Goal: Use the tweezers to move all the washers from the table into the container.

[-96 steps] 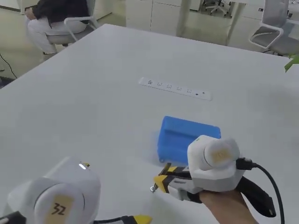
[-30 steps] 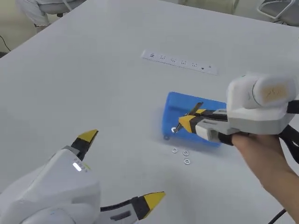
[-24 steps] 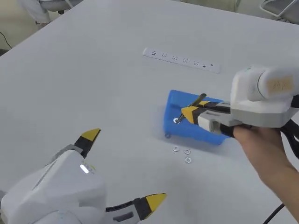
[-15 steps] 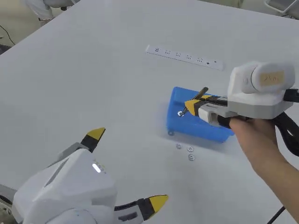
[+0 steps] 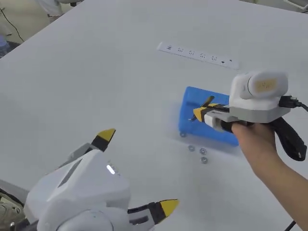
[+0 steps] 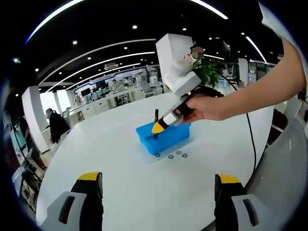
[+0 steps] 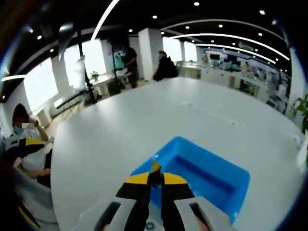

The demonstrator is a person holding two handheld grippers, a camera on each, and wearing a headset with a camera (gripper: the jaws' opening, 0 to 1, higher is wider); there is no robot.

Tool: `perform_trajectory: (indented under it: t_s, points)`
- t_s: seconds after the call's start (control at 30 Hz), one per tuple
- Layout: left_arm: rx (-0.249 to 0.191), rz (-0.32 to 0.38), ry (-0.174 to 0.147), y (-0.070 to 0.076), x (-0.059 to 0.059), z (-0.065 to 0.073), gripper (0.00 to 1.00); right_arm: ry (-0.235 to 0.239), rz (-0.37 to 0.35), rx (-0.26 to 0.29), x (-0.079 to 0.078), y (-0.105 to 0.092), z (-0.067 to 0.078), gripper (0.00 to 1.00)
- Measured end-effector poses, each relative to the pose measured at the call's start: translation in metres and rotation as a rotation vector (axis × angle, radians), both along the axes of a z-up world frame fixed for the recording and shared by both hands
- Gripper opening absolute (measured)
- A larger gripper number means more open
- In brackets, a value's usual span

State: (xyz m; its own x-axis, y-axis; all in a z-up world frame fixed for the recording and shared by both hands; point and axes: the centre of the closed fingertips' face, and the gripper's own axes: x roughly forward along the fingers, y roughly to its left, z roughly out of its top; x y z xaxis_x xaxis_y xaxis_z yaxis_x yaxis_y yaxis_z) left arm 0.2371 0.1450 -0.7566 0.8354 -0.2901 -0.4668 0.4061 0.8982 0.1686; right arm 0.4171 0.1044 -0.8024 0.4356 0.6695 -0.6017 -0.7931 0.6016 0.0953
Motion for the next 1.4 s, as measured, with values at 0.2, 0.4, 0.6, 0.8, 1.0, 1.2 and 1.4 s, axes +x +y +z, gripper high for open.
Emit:
perform_trajectory:
  t_s: [0.2,0.4,0.6,0.8,1.0,1.2,1.4]
  points:
    - [0.006,0.0,0.001,0.0,0.0,0.0,0.99,0.005,0.004,-0.011,-0.005,-0.002,-0.004,0.05]
    - [0.023,-0.008,0.0,-0.001,-0.001,0.0,0.99,0.012,-0.004,-0.002,-0.006,-0.004,-0.002,0.04]
    - [0.018,-0.001,0.0,0.001,-0.001,0.001,0.99,0.018,-0.012,0.005,-0.006,-0.006,-0.002,0.05]
    - [0.001,0.011,-0.019,0.003,0.0,0.005,0.99,0.03,-0.014,0.008,-0.007,-0.006,-0.002,0.05]
    - [-0.009,0.026,-0.03,0.006,0.001,0.007,0.99,-0.021,-0.017,0.011,-0.007,-0.008,0.013,0.05]
    - [-0.021,0.027,-0.043,0.006,0.002,0.009,0.99,-0.047,-0.037,0.067,-0.011,-0.008,0.037,0.05]
    - [-0.016,0.03,-0.045,0.006,0.003,0.009,0.99,-0.048,-0.041,0.114,-0.017,-0.007,0.053,0.05]
